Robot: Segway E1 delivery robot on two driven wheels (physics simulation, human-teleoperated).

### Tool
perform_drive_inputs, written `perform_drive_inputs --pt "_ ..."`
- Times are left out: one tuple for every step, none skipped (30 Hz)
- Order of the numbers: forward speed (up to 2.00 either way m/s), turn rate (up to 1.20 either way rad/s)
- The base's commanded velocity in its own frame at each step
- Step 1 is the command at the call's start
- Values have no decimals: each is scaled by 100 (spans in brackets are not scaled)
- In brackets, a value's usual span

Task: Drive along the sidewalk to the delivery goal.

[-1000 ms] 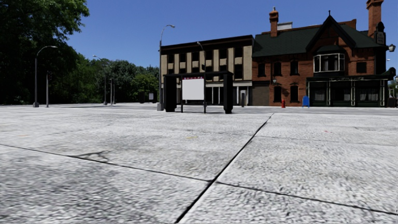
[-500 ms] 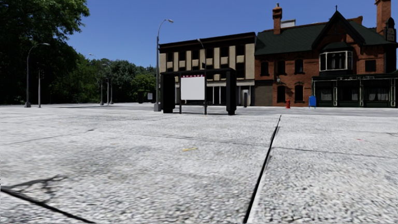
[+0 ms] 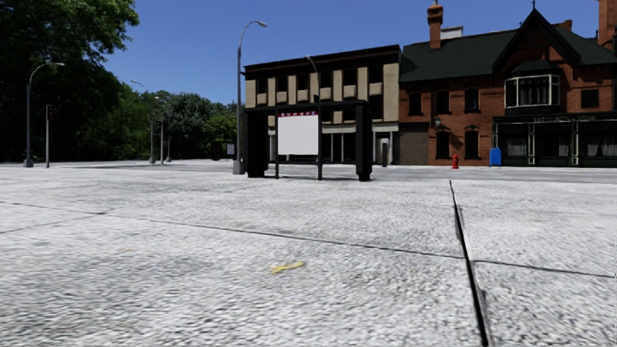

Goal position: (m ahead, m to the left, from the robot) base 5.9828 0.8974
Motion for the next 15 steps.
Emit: perform_drive_inputs --pt "200 0" --pt "200 0" --pt "200 0" --pt "200 0" --pt "200 0" --pt "200 0" --pt "200 0" --pt "200 0" --pt "200 0" --pt "200 0" --pt "200 0" --pt "200 0" --pt "200 0" --pt "200 0" --pt "200 0"
